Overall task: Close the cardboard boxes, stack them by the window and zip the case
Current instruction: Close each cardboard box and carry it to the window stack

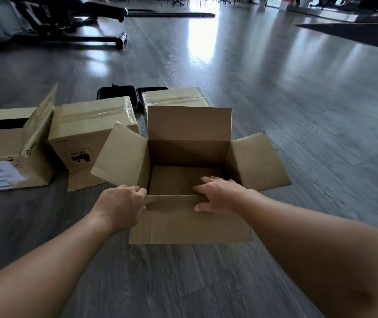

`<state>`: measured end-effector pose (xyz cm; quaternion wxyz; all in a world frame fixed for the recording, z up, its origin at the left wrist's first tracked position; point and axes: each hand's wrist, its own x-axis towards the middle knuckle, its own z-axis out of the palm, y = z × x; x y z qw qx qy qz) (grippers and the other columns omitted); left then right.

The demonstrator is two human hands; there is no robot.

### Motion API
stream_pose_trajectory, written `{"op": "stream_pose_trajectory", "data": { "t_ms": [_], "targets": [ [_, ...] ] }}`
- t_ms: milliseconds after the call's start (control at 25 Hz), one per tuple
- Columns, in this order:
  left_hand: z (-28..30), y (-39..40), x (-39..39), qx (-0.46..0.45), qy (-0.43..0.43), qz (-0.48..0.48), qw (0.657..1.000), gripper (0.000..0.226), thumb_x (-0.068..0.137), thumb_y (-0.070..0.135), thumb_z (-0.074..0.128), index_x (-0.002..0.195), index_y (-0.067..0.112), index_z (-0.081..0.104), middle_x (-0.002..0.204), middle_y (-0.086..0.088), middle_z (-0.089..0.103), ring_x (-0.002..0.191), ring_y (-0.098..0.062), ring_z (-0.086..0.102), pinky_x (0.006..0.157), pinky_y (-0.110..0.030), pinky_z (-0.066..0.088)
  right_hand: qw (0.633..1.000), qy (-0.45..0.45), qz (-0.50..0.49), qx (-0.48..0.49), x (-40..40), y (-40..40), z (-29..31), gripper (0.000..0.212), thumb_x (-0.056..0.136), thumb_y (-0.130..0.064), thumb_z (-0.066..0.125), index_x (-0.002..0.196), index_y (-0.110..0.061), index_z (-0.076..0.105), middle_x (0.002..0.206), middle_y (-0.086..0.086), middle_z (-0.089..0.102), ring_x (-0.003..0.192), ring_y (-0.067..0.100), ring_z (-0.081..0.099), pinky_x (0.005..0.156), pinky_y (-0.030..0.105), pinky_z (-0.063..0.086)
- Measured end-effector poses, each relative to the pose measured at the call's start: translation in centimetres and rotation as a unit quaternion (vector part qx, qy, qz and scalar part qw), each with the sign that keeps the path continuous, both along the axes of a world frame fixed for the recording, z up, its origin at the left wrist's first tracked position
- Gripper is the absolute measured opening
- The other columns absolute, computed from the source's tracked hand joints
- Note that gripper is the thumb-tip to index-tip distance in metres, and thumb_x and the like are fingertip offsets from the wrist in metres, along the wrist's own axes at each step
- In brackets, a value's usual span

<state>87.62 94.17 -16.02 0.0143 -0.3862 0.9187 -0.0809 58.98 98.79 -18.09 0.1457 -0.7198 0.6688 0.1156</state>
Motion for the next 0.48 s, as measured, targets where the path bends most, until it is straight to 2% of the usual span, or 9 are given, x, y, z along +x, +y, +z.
{"op": "stream_pose_trajectory", "data": {
  "t_ms": [240,360,480],
  "targets": [
    [-0.3,-0.5,4.4,0.01,0.0,0.056,0.998,0.017,0.098,0.046,0.046,0.101,0.031,0.053,0.085,0.015,0.047,0.075,-0.008,0.05,0.064,-0.025,0.05,0.999,-0.011,0.048,0.005,4.5,-1.8,0.2,0.078,0.085,-0.074,0.055,0.15,-0.035,0.039,0.157,0.001,0.037,0.137,0.029,0.046,0.098,0.049,0.047],
    [-0.5,-0.9,6.2,0.026,0.015,0.072,0.997,0.019,0.099,0.046,0.044,0.097,0.03,0.053,0.091,0.013,0.056,0.076,-0.007,0.051,0.066,-0.027,0.054,0.998,-0.014,0.05,0.027,6.1,-2.0,0.3,0.083,0.081,-0.079,0.052,0.148,-0.03,0.043,0.15,0.001,0.046,0.131,0.027,0.051,0.095,0.045,0.05],
    [-0.7,-1.0,7.2,0.021,0.009,0.064,0.998,0.023,0.101,0.045,0.04,0.097,0.027,0.054,0.095,0.009,0.054,0.072,-0.008,0.049,0.065,-0.026,0.055,0.999,-0.011,0.015,0.036,6.1,-1.5,0.4,0.085,0.08,-0.084,0.048,0.141,-0.025,0.052,0.135,0.0,0.057,0.117,0.024,0.058,0.089,0.041,0.054]
  ]
}}
